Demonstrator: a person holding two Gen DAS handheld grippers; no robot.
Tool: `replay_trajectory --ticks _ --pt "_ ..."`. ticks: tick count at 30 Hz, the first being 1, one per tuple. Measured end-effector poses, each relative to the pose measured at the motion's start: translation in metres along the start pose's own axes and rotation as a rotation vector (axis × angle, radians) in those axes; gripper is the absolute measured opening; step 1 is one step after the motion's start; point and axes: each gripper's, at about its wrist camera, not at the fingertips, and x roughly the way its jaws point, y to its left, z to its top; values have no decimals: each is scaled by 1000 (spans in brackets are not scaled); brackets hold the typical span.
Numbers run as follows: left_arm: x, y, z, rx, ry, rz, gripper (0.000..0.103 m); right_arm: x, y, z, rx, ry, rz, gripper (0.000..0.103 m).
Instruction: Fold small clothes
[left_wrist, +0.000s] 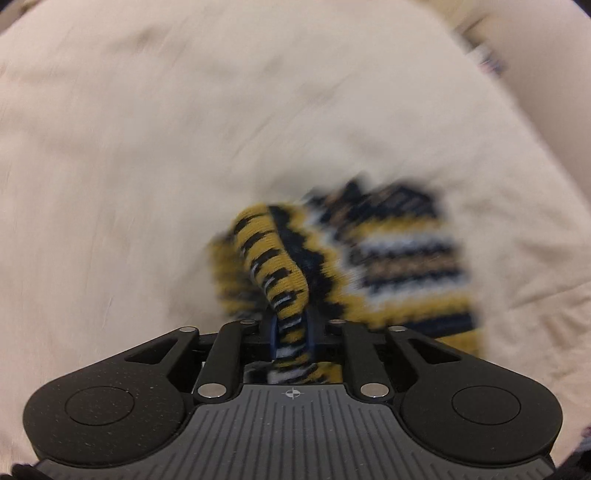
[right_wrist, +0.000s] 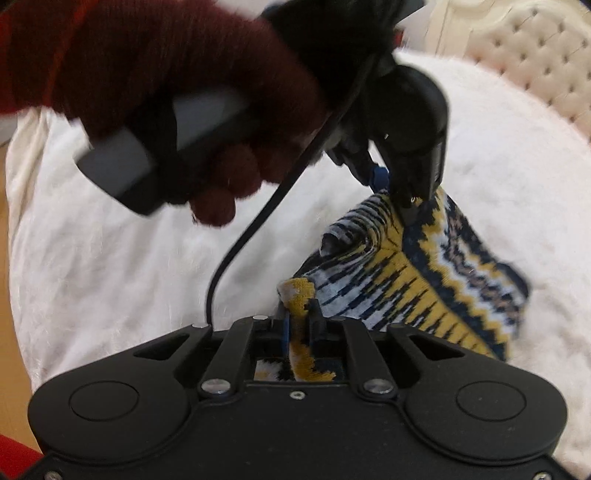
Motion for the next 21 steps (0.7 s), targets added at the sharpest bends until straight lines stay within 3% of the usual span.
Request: replay_trajectory --ticks 1,3,5,7,10,18,21 --pt "6 3 -3 -6 15 14 28 10 1 -1 6 40 19 31" --pt "7 4 -6 -26 4 36 44 14 -2 -3 47 51 75 56" --pt "5 3 -7 -35 -7 52 63 7 -8 -5 97 26 127 68" --pt "3 3 -9 -34 10 49 71 -2 -17 -8 141 2 140 73" --pt "-2 3 -11 -35 25 59 77 -18 -35 -13 237 -28 137 74" --pt "-29 -13 -15 -16 -67 114 87 -47 -101 -25 506 -113 78 94" --pt "-38 -19 -14 -7 -89 112 90 -48 -123 -29 561 -111 48 96"
